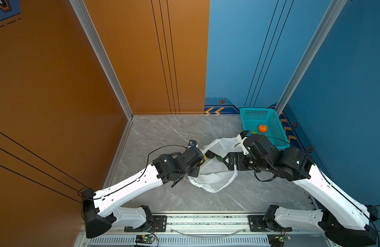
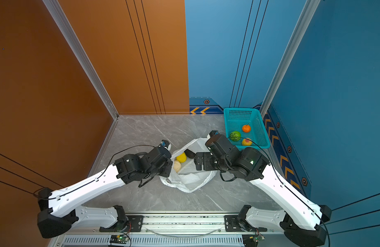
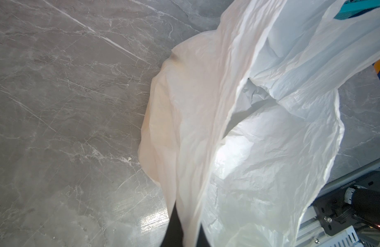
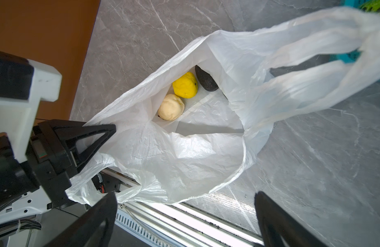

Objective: Untie the knot of the plastic bag and take out the fruit
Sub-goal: Pick up the fruit from the plastic bag.

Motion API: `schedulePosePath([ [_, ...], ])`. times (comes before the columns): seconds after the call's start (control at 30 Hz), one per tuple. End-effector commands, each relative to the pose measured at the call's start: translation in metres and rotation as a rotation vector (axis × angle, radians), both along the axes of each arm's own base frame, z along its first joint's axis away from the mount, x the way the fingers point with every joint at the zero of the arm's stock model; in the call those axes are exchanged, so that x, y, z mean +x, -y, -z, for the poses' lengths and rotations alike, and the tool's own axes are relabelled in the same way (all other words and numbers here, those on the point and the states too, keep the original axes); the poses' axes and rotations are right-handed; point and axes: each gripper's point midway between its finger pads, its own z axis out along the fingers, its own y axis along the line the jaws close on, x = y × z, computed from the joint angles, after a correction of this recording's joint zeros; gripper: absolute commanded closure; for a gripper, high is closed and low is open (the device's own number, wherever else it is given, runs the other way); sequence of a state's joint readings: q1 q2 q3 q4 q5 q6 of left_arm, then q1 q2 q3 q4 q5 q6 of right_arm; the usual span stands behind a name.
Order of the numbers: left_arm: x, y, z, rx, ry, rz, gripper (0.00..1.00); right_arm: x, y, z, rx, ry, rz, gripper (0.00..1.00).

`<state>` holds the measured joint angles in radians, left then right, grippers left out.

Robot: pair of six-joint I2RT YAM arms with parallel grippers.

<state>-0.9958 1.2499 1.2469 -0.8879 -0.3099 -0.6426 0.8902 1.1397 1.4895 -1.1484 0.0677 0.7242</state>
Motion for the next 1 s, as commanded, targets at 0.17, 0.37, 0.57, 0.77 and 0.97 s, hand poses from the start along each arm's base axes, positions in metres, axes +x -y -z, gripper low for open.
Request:
schedulePosePath([
  [0.17,0.001,0.001,-0.005,-0.001,0.004,0.011,1.00,0.016,-0.058,0.050,0.088,-0.047,-0.067,0.00],
  [0.37,-0.003,-0.003,-0.002,-0.007,-0.006,0.001,1.00,0.038,-0.089,0.083,0.075,-0.035,-0.100,0.00],
  [0.57,-0.003,-0.009,-0.001,-0.008,-0.001,-0.022,1.00,0.054,-0.100,0.133,0.022,-0.024,-0.092,0.01],
  [0.77,-0.001,-0.011,-0.004,-0.010,0.010,-0.028,1.00,0.057,-0.108,0.182,0.046,-0.047,-0.065,0.03],
  [0.97,-0.002,-0.012,-0.003,-0.012,0.003,-0.024,1.00,0.079,-0.120,0.208,0.103,-0.040,-0.001,0.08],
])
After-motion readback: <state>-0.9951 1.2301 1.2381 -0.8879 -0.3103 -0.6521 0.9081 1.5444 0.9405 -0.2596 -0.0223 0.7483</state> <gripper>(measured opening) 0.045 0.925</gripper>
